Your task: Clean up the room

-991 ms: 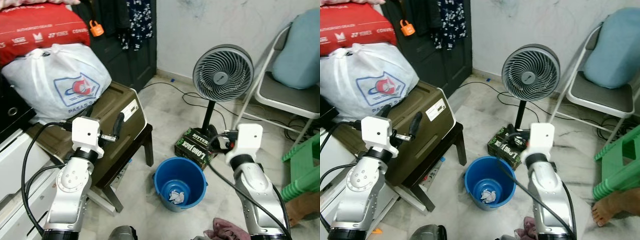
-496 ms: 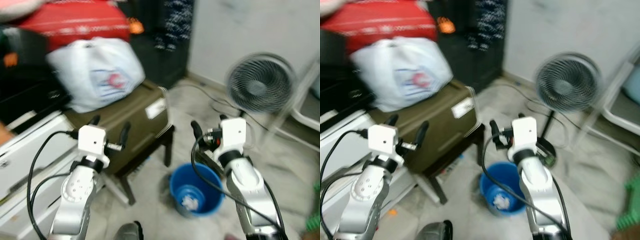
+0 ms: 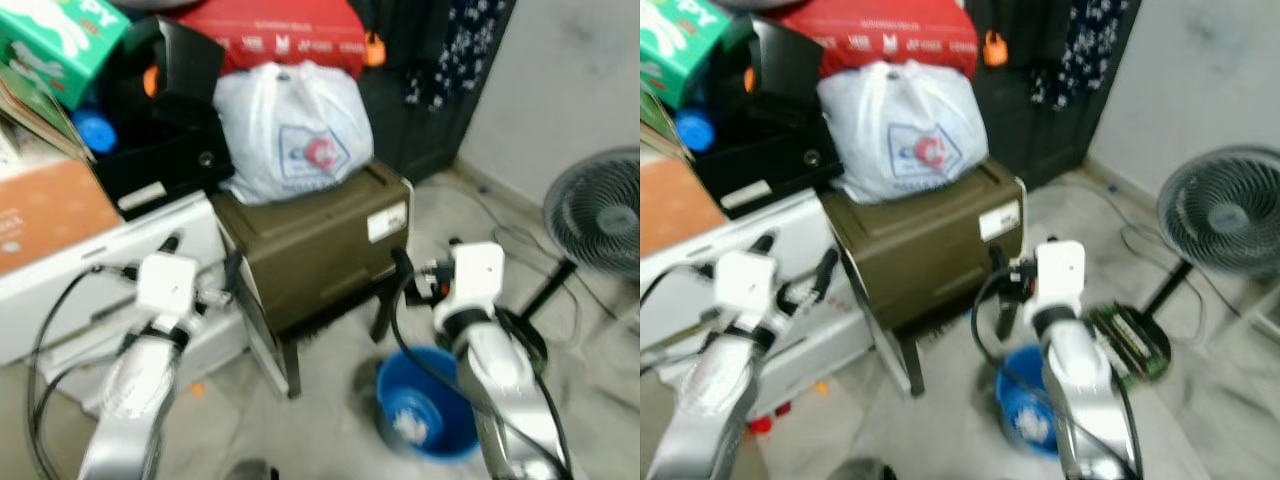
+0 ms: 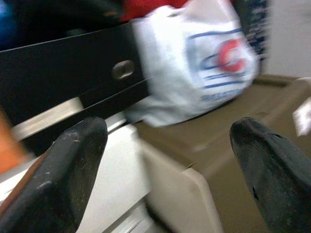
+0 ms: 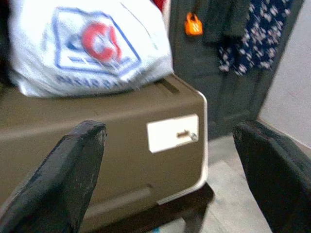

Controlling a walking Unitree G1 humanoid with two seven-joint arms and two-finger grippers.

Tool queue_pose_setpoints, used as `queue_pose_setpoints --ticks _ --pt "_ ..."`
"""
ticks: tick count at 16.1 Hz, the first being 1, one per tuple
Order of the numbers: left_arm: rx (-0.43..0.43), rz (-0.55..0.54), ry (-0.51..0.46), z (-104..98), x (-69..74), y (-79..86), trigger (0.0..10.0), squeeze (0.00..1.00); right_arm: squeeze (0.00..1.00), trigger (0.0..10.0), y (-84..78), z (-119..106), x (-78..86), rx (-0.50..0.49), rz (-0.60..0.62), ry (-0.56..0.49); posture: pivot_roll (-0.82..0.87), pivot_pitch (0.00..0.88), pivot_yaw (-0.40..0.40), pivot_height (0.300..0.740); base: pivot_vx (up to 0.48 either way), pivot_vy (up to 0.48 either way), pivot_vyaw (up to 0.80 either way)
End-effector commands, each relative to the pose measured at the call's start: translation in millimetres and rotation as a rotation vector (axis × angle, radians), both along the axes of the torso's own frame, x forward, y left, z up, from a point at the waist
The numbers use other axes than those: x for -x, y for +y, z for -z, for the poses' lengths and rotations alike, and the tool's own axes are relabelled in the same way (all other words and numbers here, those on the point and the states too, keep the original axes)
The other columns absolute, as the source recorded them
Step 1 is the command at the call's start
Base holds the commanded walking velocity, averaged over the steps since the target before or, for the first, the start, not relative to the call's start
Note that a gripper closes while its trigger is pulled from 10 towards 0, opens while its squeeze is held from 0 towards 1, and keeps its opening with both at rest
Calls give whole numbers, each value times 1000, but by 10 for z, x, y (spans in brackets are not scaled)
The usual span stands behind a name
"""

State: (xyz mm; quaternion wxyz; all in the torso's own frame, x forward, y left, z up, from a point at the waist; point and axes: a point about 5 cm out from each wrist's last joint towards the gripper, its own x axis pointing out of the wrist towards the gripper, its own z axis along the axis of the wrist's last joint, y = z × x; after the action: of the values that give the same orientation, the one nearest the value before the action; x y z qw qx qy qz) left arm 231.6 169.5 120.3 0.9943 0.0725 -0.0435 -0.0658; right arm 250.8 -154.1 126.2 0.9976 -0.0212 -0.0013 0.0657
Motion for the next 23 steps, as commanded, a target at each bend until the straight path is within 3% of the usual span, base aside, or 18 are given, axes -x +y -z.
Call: queue_pose_setpoints --ticks 1,3,10,14,15,19,23 --pt "-3 -10 -17 -56 24 -29 10000 0 0 10000 -38 -38 27 16 15 -6 -7 0 14 740 0 0 800" --pt "2 -32 5 -30 34 -7 10000 0 0 10000 -73 -19 45 27 66 11 -1 0 -3 740 0 0 800" --pt "10 -87 14 -77 -3 41 10000 0 0 10000 -71 -46 -4 12 75 22 1 0 -2 740 0 0 800" --pt "-37 -135 62 21 249 186 10000 0 0 10000 -175 36 213 20 90 60 7 0 1 740 0 0 800" --pt "-37 -139 62 23 254 197 10000 0 0 10000 -193 60 222 28 93 69 8 0 -2 740 0 0 800" --pt "-49 -168 48 -22 219 278 10000 0 0 10000 -142 19 144 36 80 47 9 0 2 740 0 0 800" --pt "-59 -139 41 -50 185 201 10000 0 0 10000 -114 -19 79 35 69 34 1 0 -1 740 0 0 800"
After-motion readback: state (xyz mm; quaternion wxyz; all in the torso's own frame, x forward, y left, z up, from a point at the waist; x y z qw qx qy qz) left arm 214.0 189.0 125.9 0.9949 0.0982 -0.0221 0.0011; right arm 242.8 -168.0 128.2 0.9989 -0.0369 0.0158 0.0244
